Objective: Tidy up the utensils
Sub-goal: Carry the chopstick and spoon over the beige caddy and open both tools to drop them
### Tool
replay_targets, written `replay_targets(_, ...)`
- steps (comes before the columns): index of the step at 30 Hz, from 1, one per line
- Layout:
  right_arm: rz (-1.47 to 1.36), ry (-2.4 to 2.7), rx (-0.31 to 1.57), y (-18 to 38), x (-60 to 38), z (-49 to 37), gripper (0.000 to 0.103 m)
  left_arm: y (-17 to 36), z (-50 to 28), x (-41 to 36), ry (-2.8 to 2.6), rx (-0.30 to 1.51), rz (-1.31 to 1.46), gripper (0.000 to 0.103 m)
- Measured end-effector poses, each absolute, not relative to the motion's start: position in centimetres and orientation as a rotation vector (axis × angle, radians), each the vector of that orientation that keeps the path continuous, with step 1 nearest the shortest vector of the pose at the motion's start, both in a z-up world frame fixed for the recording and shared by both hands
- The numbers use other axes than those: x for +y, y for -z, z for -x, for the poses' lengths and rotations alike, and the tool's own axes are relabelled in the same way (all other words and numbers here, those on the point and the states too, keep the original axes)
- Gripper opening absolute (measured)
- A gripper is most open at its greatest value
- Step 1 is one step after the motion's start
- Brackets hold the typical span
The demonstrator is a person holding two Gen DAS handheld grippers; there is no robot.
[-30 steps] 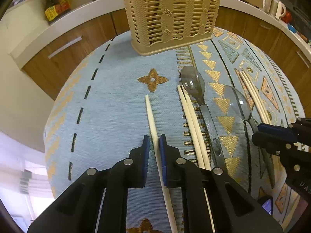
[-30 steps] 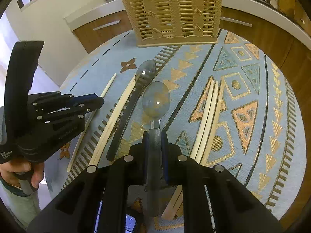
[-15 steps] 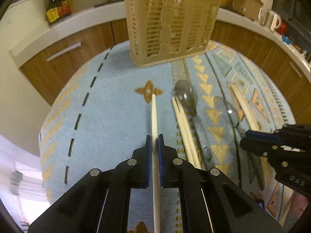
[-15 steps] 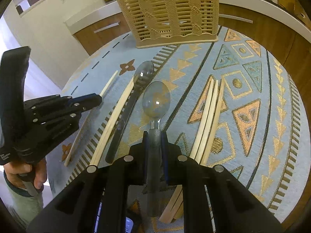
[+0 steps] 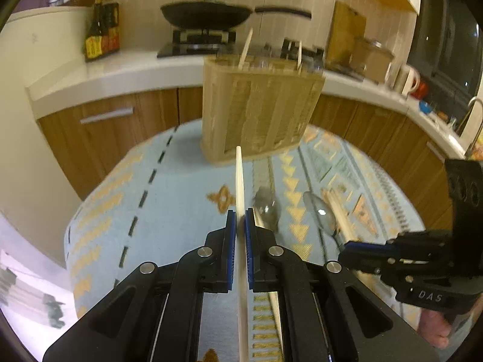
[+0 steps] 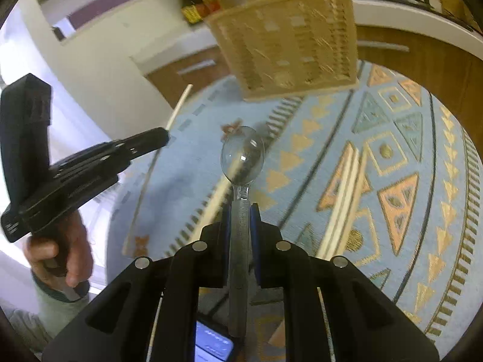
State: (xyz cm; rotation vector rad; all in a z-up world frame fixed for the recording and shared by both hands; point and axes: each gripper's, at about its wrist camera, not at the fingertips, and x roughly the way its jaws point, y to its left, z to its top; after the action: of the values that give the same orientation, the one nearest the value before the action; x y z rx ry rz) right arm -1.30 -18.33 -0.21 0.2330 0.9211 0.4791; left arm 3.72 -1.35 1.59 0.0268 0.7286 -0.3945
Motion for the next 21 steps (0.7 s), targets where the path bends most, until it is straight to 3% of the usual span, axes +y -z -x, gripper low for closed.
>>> replay_targets(7,-0.293,-0.576,0.801,-3.0,-19.2,1.9,0.010,-5.6,-2.6,-1.1,0.449,0.594,0.021,0.004)
replay_targets(21,-0.272,-0.576,0.669,-8.3,-21.0,-0.4,0.011,-9.8,-6.1,-0.6,0.593,0.543,0.173,0.004)
